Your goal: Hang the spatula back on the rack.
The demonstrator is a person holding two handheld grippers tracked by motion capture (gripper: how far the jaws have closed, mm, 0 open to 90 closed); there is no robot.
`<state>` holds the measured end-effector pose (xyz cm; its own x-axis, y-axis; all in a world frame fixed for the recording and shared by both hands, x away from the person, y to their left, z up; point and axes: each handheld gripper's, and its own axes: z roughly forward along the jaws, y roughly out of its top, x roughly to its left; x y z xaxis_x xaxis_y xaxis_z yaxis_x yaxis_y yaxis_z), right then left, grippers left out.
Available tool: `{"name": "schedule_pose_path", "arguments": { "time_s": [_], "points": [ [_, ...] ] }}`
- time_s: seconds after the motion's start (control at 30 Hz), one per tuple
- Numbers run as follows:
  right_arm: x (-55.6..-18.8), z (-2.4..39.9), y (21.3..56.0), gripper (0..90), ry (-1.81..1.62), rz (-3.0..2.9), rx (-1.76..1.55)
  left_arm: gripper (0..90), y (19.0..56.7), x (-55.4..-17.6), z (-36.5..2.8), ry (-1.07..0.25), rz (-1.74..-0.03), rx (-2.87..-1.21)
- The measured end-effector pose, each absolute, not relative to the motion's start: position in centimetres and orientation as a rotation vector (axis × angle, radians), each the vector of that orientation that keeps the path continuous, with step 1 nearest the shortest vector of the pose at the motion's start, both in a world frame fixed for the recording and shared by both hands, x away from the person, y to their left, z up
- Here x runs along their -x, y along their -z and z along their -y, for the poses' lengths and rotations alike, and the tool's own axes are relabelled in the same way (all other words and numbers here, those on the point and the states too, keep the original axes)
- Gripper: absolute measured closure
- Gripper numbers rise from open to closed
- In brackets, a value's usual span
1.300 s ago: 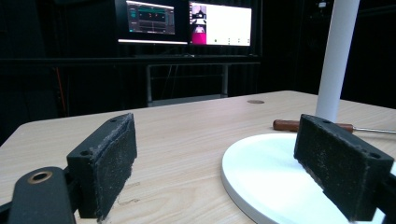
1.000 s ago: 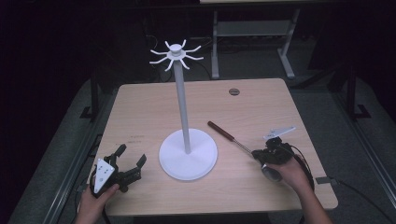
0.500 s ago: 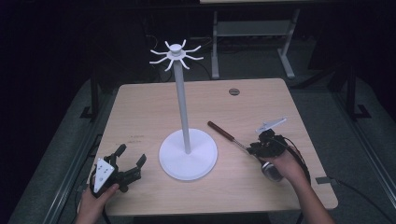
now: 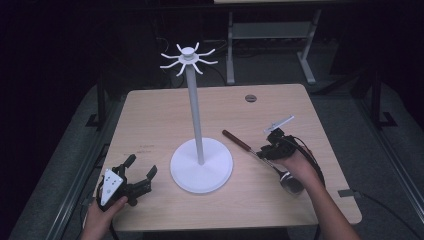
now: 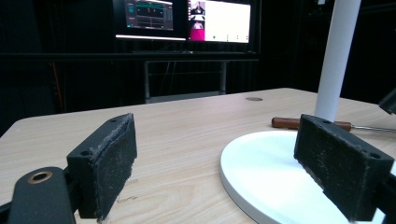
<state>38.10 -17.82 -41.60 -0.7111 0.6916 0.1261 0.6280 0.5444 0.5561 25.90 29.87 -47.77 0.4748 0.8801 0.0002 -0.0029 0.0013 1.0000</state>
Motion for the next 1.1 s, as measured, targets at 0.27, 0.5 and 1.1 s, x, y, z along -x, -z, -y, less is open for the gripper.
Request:
{"name": "schedule_pose_path", "arguments": {
  "time_s": [0.27, 0.5, 1.1],
  "points": [
    [-40.5, 15.9, 41.2, 63.7, -0.841, -2.71, -1.104, 12.7, 47.8, -25.9, -29.9, -0.837, -0.839, -1.395],
    [-42.6, 13.9, 41.6, 62.9, -0.779, -2.77, -1.071, 12.6, 47.8, -25.9, -29.9, -0.837, -0.837, -1.396],
    [-44.8, 11.6, 44.3, 68.3, -0.586, -2.829, -1.096, 12.6, 47.8, -25.9, -29.9, -0.834, -0.836, -1.397]
  ]
}}
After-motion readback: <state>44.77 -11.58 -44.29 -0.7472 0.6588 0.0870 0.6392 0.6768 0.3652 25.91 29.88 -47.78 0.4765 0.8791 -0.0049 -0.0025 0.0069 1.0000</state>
